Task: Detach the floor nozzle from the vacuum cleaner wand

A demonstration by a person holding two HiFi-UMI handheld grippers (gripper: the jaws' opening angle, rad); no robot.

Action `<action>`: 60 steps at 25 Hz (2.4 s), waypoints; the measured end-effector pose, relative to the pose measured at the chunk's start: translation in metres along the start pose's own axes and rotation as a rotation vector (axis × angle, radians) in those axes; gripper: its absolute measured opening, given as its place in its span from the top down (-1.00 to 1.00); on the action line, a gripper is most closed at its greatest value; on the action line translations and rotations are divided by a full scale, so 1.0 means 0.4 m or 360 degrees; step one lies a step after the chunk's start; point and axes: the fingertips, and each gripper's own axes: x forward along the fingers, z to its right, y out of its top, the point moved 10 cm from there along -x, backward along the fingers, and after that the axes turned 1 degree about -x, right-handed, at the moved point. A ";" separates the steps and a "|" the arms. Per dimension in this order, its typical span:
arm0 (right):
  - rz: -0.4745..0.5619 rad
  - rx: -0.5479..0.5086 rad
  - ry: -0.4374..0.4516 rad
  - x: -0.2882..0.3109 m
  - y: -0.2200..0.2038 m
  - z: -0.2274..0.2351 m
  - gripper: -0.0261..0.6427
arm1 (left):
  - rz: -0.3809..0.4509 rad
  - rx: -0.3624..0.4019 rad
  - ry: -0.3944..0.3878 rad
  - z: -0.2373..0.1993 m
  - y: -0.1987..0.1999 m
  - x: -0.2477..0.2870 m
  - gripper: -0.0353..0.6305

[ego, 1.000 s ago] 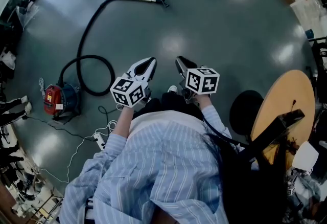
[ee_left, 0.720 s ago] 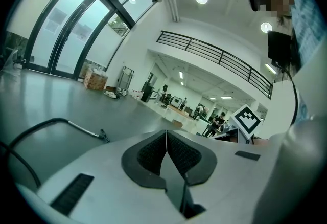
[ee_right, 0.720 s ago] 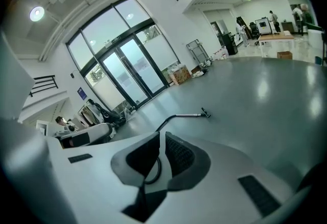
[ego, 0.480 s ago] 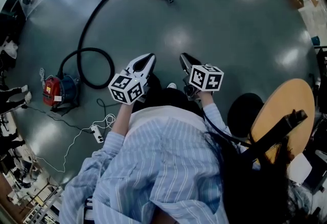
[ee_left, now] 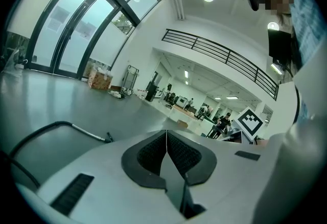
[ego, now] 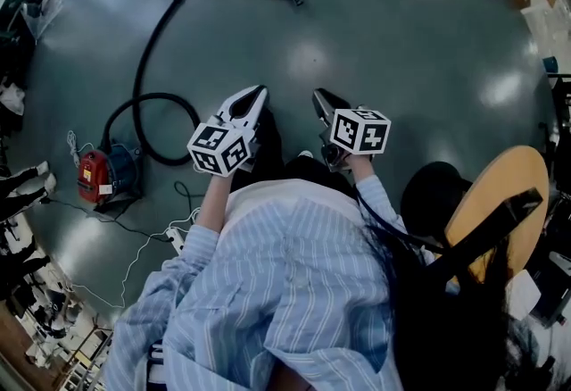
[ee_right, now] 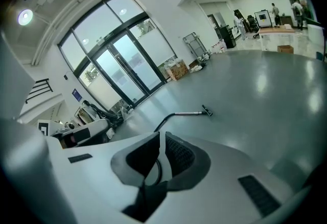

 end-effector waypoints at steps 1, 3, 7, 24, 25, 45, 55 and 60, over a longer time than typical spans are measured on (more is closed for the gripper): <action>-0.0003 0.0007 -0.0013 0.025 0.020 -0.002 0.81 | -0.0010 0.0007 -0.0007 -0.028 0.022 0.015 0.88; -0.0006 0.0031 -0.0045 0.075 0.065 -0.008 0.81 | -0.0032 0.0018 -0.0026 -0.083 0.069 0.043 0.88; 0.0008 0.0086 -0.0070 0.188 0.156 -0.040 0.81 | -0.0044 0.0024 -0.0055 -0.205 0.164 0.084 0.88; 0.0089 0.0143 -0.0317 0.423 0.417 -0.057 0.81 | -0.0132 -0.0005 -0.0219 -0.523 0.373 0.283 0.88; 0.0090 0.0152 -0.0323 0.430 0.426 -0.050 0.81 | -0.0137 -0.0004 -0.0228 -0.529 0.379 0.297 0.88; -0.0044 0.0031 -0.0160 0.708 0.944 0.303 0.81 | -0.0116 -0.0121 0.0010 -0.702 0.594 0.802 0.88; -0.0116 0.0086 -0.0131 0.797 1.142 0.515 0.81 | -0.0104 -0.0167 0.0146 -0.748 0.702 1.040 0.88; -0.0126 0.0153 -0.0135 0.822 1.157 0.539 0.81 | -0.0178 -0.0145 0.0168 -0.756 0.719 1.059 0.88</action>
